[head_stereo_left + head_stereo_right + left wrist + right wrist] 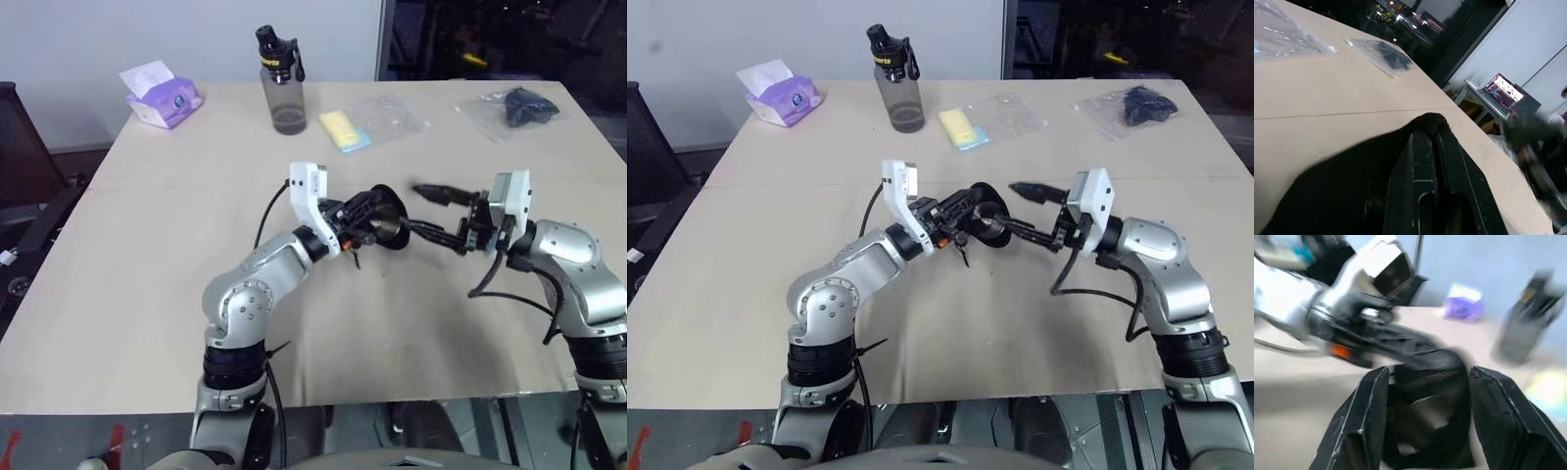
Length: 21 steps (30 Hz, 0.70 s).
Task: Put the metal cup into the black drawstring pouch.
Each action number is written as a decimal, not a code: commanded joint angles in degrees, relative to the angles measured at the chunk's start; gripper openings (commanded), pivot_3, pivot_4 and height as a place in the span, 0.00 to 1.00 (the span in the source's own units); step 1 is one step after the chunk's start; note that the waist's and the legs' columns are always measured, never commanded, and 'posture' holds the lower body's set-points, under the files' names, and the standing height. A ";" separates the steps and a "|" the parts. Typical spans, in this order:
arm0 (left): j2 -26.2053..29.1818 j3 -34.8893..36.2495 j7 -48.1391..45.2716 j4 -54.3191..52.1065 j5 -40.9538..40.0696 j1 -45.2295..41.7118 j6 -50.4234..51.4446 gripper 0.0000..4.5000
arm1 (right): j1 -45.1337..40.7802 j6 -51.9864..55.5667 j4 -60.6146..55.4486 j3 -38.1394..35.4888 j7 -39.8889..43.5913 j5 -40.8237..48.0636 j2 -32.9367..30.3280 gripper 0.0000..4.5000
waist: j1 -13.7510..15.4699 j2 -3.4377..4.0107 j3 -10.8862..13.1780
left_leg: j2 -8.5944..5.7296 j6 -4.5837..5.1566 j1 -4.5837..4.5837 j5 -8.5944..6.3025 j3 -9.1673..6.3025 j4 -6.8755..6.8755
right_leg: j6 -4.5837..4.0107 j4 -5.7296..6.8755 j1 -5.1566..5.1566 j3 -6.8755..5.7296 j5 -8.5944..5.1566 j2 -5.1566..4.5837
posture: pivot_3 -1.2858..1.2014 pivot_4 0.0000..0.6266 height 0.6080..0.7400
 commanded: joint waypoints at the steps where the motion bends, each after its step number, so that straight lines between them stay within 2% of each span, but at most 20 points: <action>1: -1.22 0.09 0.38 -0.98 -0.40 -1.12 -1.94 0.00 | 2.68 11.59 -3.83 0.53 -0.01 5.53 -3.06 0.58 | 0.01 0.00 0.00 | -0.01 0.00 0.00 0.00 0.01 0.00 | -0.02 0.00 0.00 0.00 -0.01 -0.01 | 0.52 0.24 1.00; 4: -1.42 -0.22 0.55 -1.68 -0.69 -0.16 -1.66 0.00 | 5.74 13.46 -4.18 7.36 1.52 0.21 -4.82 0.58 | 0.04 0.00 0.00 | -0.03 0.01 0.00 -0.01 0.02 0.00 | -0.08 -0.01 0.01 -0.02 -0.06 0.00 | 0.52 0.24 1.00; 7: -0.92 -0.81 0.25 -1.86 -0.56 0.24 -1.31 0.00 | 7.12 14.97 -3.89 11.63 0.61 -2.23 -3.34 0.58 | -0.24 0.00 0.00 | -0.03 0.01 0.01 -0.01 0.05 0.00 | -0.04 -0.01 -0.01 -0.02 -0.04 0.03 | 0.52 0.24 1.00; 12: -0.94 -0.54 0.44 -1.92 -1.59 0.44 -0.81 0.00 | 3.00 14.63 3.34 12.90 -9.34 -8.46 6.10 0.58 | -0.32 -0.01 -0.01 | -0.02 0.00 0.03 0.00 0.07 0.05 | 0.04 0.00 0.00 0.00 0.00 0.05 | 0.52 0.24 1.00; 21: 0.06 -0.22 0.31 -1.90 -2.68 0.31 -0.20 0.00 | 0.79 3.84 9.53 16.70 -15.77 -19.29 18.53 0.58 | -0.15 -0.01 -0.01 | -0.04 -0.03 -0.02 0.01 0.00 0.02 | 0.03 -0.02 -0.02 -0.02 -0.01 0.05 | 0.52 0.24 1.00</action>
